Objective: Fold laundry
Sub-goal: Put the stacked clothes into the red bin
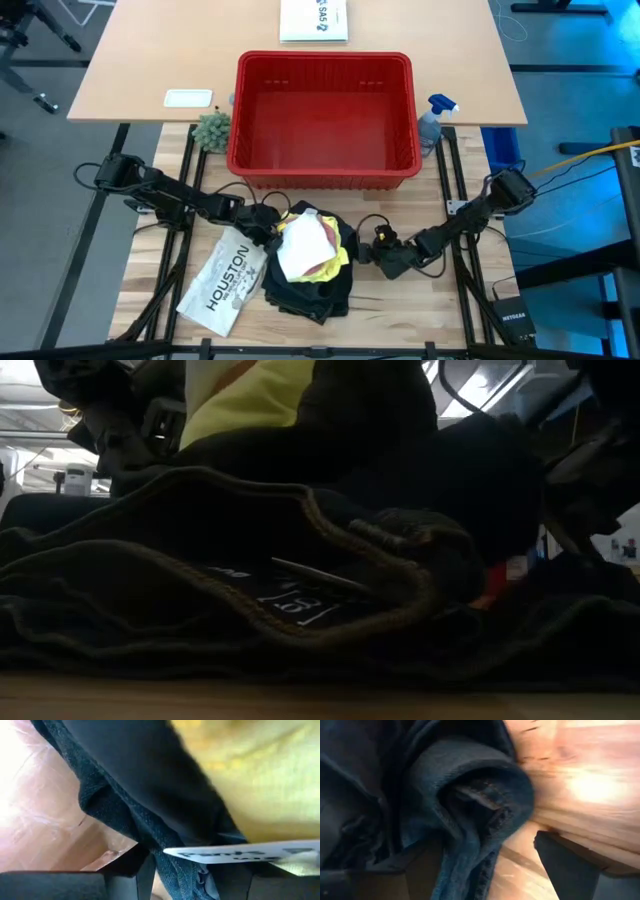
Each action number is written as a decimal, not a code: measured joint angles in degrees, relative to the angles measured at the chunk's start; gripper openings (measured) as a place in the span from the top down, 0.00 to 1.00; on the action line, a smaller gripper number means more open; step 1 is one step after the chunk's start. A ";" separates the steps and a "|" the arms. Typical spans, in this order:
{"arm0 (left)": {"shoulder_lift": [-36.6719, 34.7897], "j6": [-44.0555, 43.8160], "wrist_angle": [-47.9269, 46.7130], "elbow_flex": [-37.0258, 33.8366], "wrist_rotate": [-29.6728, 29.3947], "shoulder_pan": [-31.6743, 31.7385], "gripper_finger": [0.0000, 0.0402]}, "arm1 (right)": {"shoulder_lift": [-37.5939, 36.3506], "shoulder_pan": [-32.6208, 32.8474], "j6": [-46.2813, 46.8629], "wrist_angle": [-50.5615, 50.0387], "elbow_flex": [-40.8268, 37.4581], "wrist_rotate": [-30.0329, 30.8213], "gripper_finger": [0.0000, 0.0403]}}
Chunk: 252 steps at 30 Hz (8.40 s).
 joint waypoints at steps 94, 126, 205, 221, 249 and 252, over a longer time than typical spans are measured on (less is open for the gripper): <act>-34.97 -8.67 -43.98 -8.58 -10.30 -9.23 0.78 | 9.94 -7.39 -5.22 11.16 5.47 -14.86 0.96; -28.00 4.01 3.58 -20.22 -17.70 -5.59 0.57 | 10.09 -11.13 -3.80 13.91 5.53 -25.83 0.97; 8.31 -11.89 32.08 -12.57 -16.85 -3.69 0.58 | -1.99 -12.52 2.11 28.06 -14.83 -16.77 0.96; 13.61 -18.29 30.76 -5.32 -4.46 -0.17 0.58 | -1.97 -12.57 0.29 30.14 -14.84 -18.17 0.96; 10.16 -12.24 16.99 3.66 -11.05 -0.73 0.98 | -3.16 -12.59 -10.10 46.86 -14.94 -20.96 0.97; 7.08 -11.03 11.26 5.12 -11.62 -1.14 0.98 | -4.07 -12.59 -10.41 46.82 -14.90 -21.25 0.97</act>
